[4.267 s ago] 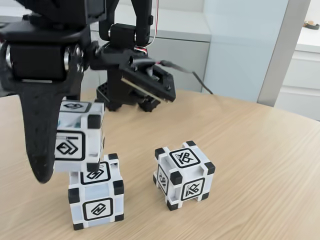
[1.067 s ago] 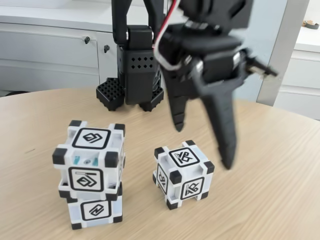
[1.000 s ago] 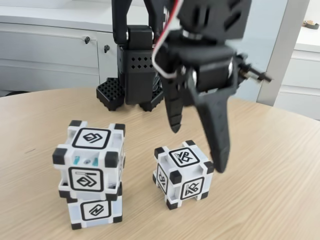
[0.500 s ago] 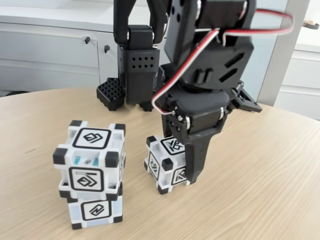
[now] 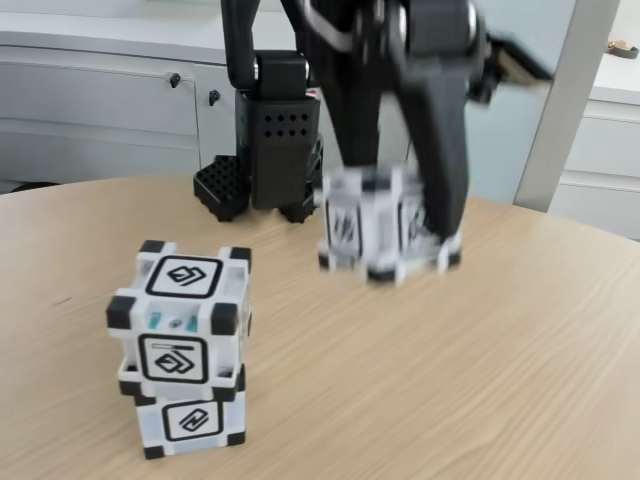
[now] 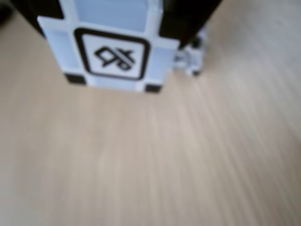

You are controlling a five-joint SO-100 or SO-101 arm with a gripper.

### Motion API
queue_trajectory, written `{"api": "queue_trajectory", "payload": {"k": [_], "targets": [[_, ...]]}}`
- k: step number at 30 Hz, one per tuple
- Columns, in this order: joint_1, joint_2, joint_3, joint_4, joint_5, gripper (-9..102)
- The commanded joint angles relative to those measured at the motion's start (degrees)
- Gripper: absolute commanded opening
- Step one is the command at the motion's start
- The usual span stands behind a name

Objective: Stack cubes from left to right.

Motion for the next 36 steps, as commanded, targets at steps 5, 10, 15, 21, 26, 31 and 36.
{"api": "queue_trajectory", "payload": {"k": [5,10,15,21,26,31,36], "targets": [[9.23,10.46,-0.79,-0.26,-4.04,0],[18.19,10.20,-0.79,-0.26,-8.44,0],[24.08,9.40,-0.79,-0.26,-10.81,0],[28.56,8.61,0.00,-0.26,-11.43,0],[27.95,2.99,-1.93,-0.26,-8.53,0],[27.95,-0.44,-7.21,-0.18,-7.12,0],[27.95,-4.04,-11.25,-0.09,-6.33,0]]}}
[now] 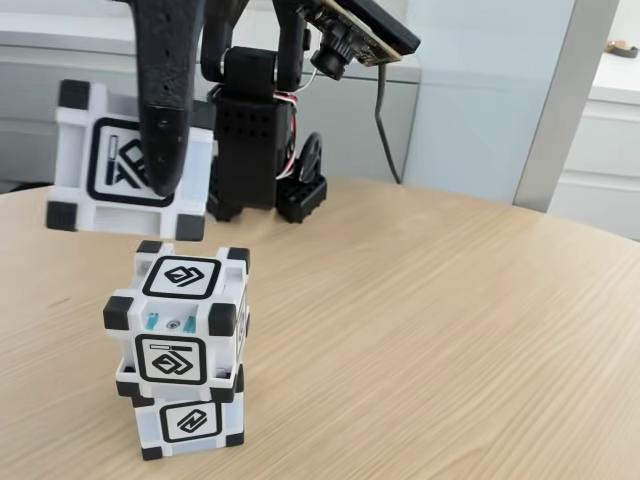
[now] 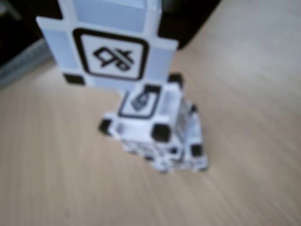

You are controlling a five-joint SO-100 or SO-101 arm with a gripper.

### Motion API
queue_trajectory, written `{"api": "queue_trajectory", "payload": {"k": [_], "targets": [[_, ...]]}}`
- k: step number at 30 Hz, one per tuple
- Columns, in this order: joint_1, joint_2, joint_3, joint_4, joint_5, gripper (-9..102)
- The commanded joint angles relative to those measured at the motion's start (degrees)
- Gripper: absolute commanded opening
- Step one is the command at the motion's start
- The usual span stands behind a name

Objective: Stack cubes from left to right.

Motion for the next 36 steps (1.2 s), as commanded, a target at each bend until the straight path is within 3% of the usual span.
{"api": "queue_trajectory", "payload": {"k": [1,10,21,30,36], "targets": [[0.35,-1.41,-4.57,-0.09,0.62,0],[0.26,-7.56,-9.49,9.67,2.64,0],[0.26,-15.73,-22.15,9.76,3.60,0],[-0.26,-18.11,-21.80,9.76,4.31,0],[-5.45,-18.11,-21.97,9.93,5.80,0]]}}
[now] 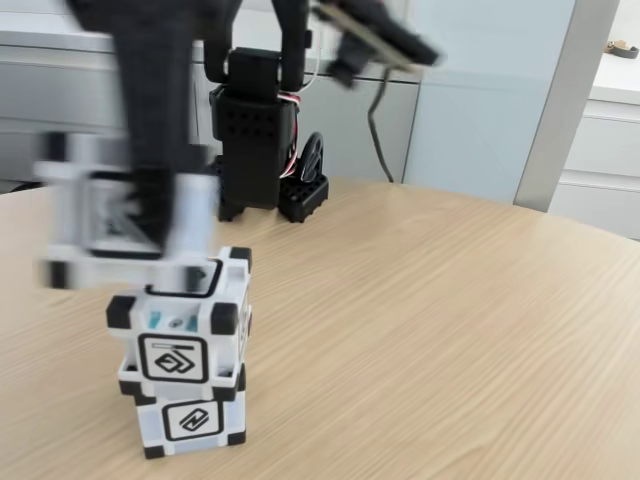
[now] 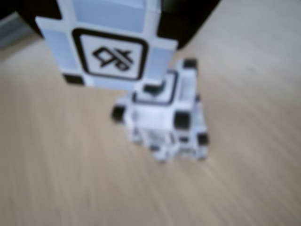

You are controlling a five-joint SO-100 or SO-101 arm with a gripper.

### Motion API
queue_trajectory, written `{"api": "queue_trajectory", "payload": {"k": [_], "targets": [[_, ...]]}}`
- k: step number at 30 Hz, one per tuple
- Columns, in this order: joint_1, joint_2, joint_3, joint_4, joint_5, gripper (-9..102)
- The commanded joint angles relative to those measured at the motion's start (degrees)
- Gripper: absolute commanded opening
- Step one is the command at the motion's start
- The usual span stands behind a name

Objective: Stack cubes from left to right.

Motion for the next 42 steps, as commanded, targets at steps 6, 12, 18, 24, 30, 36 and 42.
{"api": "queue_trajectory", "payload": {"k": [6,12,18,24,30,36,42], "targets": [[-1.67,0.35,-2.20,0.35,1.23,0],[-1.67,0.35,-2.11,0.44,0.79,0],[-1.67,0.00,-2.11,2.11,-0.09,0],[-1.67,0.00,-2.11,5.36,-0.09,0],[-0.70,-0.97,-2.02,5.54,-0.88,0],[-0.44,-5.45,-2.02,5.62,-2.02,0],[-0.44,-5.54,-2.02,5.62,-2.99,0]]}}
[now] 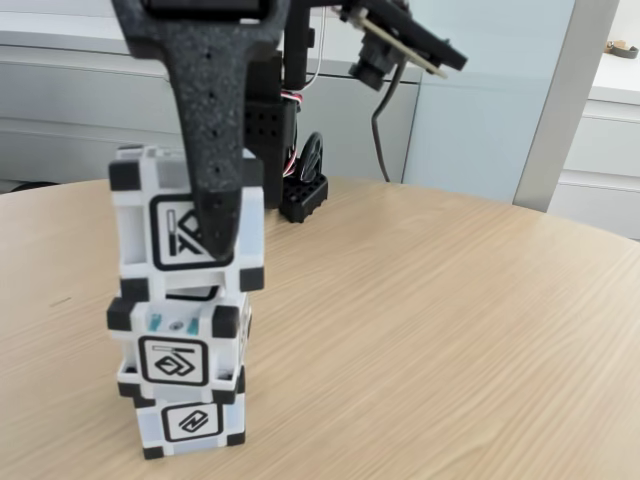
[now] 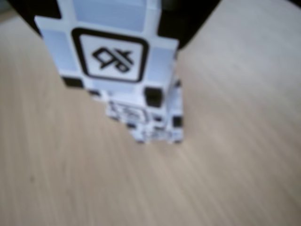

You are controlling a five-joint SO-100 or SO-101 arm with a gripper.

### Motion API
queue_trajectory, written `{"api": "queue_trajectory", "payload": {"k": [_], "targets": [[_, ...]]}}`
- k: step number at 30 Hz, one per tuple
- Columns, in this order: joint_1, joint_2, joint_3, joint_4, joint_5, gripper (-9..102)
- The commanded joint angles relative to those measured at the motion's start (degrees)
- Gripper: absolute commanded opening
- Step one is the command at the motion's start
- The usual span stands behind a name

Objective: Stack cubes from left to right.

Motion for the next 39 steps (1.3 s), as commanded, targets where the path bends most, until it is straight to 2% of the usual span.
{"api": "queue_trajectory", "payload": {"k": [1,8,18,31,39], "targets": [[0.35,-0.97,-0.53,0.35,-1.14,2],[0.35,0.00,-0.53,0.44,-3.16,14],[0.44,0.09,-0.53,0.53,-6.06,25],[0.44,7.91,-0.53,0.53,-7.91,34],[-0.62,17.31,-0.62,0.53,-7.03,33]]}}
